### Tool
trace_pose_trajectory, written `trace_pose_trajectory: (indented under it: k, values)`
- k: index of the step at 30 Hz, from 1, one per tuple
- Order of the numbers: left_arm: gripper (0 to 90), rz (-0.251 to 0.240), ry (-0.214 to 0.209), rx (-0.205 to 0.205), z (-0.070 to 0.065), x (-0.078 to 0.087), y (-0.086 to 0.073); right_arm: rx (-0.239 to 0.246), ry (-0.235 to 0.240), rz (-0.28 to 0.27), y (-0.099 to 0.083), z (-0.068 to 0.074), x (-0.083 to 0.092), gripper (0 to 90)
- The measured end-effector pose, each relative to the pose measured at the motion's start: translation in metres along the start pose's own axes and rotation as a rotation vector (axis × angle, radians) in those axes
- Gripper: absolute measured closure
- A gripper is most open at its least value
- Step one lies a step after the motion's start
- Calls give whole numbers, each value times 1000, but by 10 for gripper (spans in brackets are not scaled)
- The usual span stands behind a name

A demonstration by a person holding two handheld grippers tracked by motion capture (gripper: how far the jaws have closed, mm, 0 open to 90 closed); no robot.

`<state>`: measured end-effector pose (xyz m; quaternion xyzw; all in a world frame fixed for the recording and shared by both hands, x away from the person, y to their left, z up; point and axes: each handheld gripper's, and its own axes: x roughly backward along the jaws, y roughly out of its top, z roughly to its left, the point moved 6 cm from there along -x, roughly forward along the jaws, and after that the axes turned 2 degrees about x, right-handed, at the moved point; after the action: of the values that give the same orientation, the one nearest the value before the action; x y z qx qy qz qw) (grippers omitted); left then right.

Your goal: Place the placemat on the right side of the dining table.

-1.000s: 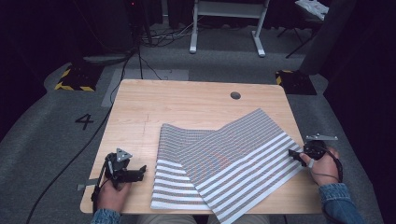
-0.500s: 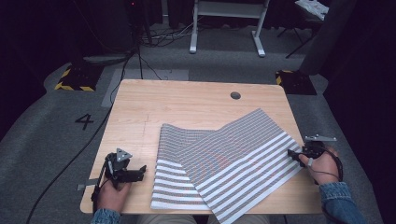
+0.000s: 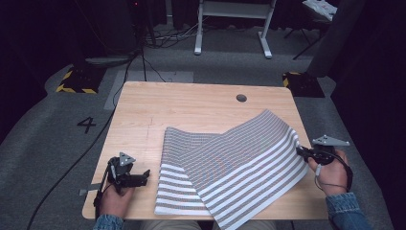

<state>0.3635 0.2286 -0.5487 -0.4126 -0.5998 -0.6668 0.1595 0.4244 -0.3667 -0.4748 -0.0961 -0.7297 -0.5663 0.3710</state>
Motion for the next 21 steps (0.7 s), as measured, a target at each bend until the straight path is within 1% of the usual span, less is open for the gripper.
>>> trace_pose_trajectory:
  k: [3, 5, 7, 8, 10, 16, 17, 21]
  values:
    - [49, 0, 0, 0, 0, 0, 0, 59, -8, -55, 18, 6, 15, 833]
    - [49, 1, -1, 1, 0, 0, 0, 98, -20, -76, 27, 8, 21, 834]
    - [49, 0, 0, 0, 0, 0, 0, 124, -27, -98, 38, 9, 26, 835]
    - [49, 2, -1, 2, 0, 0, 0, 130, -32, -108, 43, 9, 28, 836]
    - [49, 2, -1, 2, 0, 0, 0, 152, -41, -120, 53, 7, 29, 837]
    - [49, 2, 1, 4, 0, 0, 0, 190, -60, -152, 83, 2, 28, 839]
    - [49, 2, 1, 4, 0, 0, 0, 201, -63, -155, 88, 1, 27, 839]
    - [49, 2, 2, 4, 0, 0, -1, 218, -71, -158, 107, -5, 15, 841]
